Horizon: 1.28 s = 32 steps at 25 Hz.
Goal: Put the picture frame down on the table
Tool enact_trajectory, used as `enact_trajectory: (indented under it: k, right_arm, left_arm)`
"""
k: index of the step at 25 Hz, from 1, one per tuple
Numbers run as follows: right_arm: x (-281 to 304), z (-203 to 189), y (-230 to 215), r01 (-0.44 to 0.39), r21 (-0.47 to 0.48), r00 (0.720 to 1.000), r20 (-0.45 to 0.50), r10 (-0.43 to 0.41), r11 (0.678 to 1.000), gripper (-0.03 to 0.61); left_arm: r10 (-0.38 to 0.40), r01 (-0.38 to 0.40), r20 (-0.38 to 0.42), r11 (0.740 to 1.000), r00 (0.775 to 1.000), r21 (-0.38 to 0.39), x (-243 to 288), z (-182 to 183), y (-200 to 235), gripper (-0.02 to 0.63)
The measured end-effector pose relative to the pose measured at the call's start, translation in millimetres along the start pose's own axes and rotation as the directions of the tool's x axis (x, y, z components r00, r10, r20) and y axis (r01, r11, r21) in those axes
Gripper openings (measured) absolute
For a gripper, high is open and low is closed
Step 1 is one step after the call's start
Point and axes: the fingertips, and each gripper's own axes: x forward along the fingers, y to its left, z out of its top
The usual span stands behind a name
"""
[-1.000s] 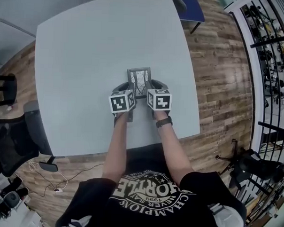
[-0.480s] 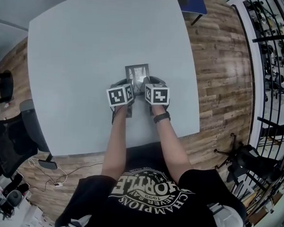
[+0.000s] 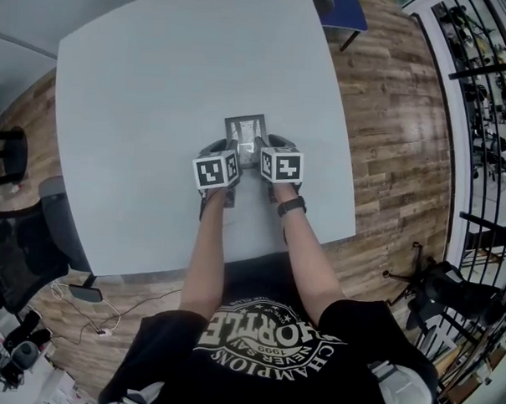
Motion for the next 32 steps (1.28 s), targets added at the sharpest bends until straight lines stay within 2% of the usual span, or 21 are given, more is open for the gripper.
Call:
enact_trajectory:
  k: [4,8,12,15,17,21,24,26,29,32]
  right_arm:
    - [-28.8,27.2,24.2,-0.044,-0.069,0.990,0.131,0.053,0.997,0.156]
    - [-75.0,58.2,51.9,-0.043,-0.170,0.954,0.285,0.091,0.985,0.156]
    - [-137.4,73.4,81.6,-0.019,-0.243,0.897,0.424,0.123,0.970,0.155]
    - [-179.2,82.7,103.0,-0.004,-0.271,0.853,0.501,0.144,0.963,0.150]
    - [-202.7,83.9,117.5,0.006,-0.285,0.830,0.537,0.154,0.958,0.144]
    - [-244.8,83.4,149.6,0.033,-0.315,0.778,0.604,0.174,0.949,0.089]
    - [-271.2,78.7,171.2,0.049,-0.337,0.749,0.635,0.189,0.940,0.067]
    - [-283.4,75.5,180.4,0.066,-0.339,0.742,0.646,0.181,0.939,0.057]
    - [-300.4,71.8,191.8,0.091,-0.335,0.725,0.668,0.168,0.938,0.044]
    - [-322.9,68.6,201.7,0.118,-0.323,0.685,0.711,0.158,0.939,0.009]
  left_arm:
    - [-0.054,0.052,0.116,0.998,0.992,0.024,-32.1,19.4,-10.2,0.120]
    - [-0.070,0.046,0.253,0.994,0.965,0.099,-80.0,40.3,-22.6,0.121]
    - [-0.072,-0.001,0.394,0.983,0.916,0.182,-149.3,54.1,-38.6,0.121]
    - [-0.071,-0.034,0.477,0.977,0.876,0.209,-194.8,63.3,-48.7,0.121]
    - [-0.075,-0.049,0.521,0.974,0.850,0.220,-221.4,64.9,-55.0,0.121]
    - [-0.090,-0.067,0.586,0.968,0.806,0.241,-268.7,62.2,-63.4,0.117]
    - [-0.115,-0.048,0.628,0.970,0.770,0.236,-303.8,59.1,-70.0,0.101]
    - [-0.142,-0.034,0.660,0.969,0.737,0.246,-328.8,60.2,-77.4,0.091]
    - [-0.160,-0.067,0.709,0.957,0.687,0.281,-362.6,63.1,-86.6,0.072]
    - [-0.154,-0.102,0.746,0.953,0.648,0.286,-387.1,58.9,-88.3,0.042]
